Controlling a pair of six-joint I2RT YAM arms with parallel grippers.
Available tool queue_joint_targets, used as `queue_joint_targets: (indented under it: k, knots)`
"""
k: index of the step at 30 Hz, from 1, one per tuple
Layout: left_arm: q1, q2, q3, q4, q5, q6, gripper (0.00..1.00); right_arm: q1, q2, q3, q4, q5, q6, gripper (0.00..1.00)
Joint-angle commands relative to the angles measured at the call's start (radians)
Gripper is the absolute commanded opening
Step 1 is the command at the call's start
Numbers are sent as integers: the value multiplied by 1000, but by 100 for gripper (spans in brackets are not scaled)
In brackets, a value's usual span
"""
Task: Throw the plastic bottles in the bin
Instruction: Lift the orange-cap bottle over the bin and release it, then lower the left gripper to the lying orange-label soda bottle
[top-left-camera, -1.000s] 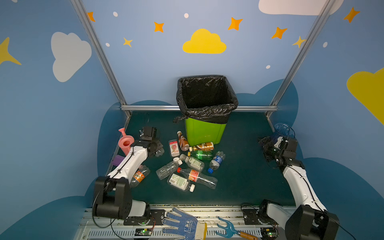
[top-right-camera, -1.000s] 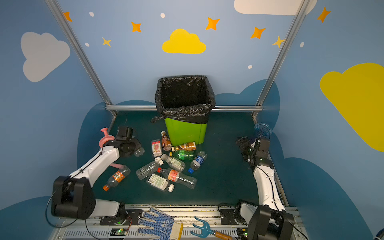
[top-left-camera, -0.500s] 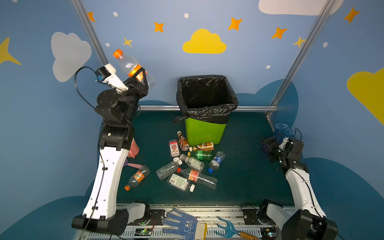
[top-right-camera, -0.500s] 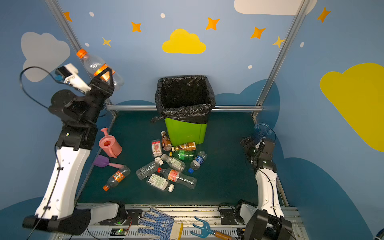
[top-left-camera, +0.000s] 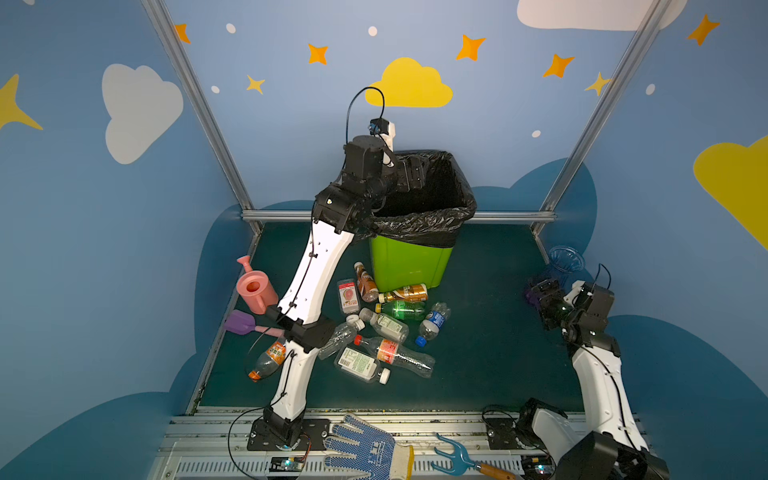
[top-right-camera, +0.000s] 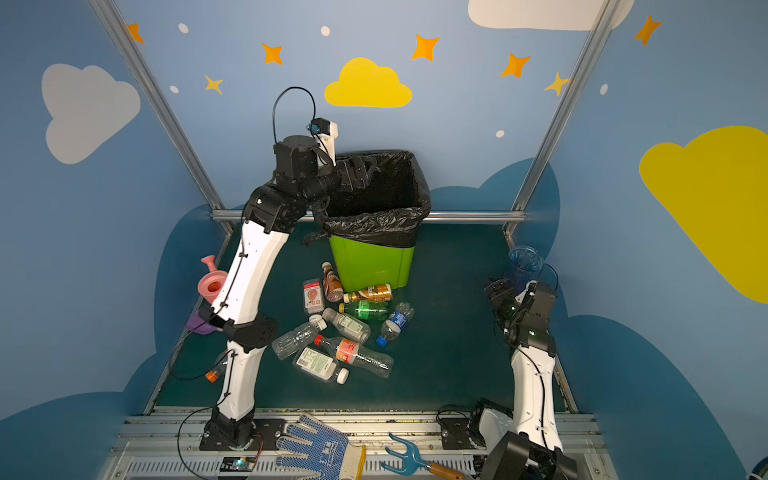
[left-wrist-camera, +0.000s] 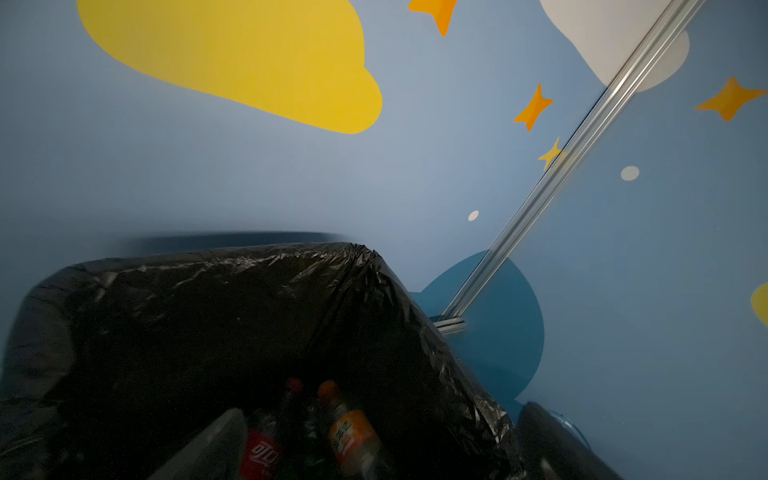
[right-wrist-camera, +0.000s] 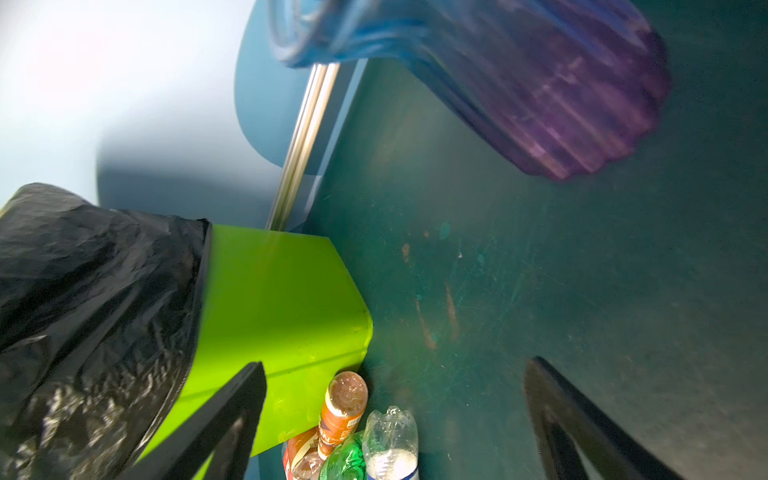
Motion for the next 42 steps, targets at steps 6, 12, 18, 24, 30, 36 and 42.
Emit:
queue_joint_targets:
  k: [6, 12, 18, 24, 30, 36, 42]
  knots:
    - [-7, -708, -1121, 658, -333, 25, 100, -6, 58, -57, 54, -86, 22, 95]
    - [174, -1055, -1493, 272, -587, -408, 100, -5, 105, -57, 90, -79, 16, 95]
    - [280, -1400, -1777, -74, -742, -888, 100, -1, 204, -40, 148, -134, 22, 95]
    - [294, -1457, -1930, -213, -711, -1201, 100, 7, 279, -3, 158, -178, 32, 95]
    - [332, -1401, -2047, -136, -633, -1281, 100, 7, 245, 5, 98, -142, -13, 95]
    - [436, -1257, -2045, -64, -545, -1013, 100, 7, 223, -3, 85, -129, -15, 95]
    - [492, -1164, -2007, 14, -427, -651, 100, 9, 239, -6, 93, -139, -1, 95]
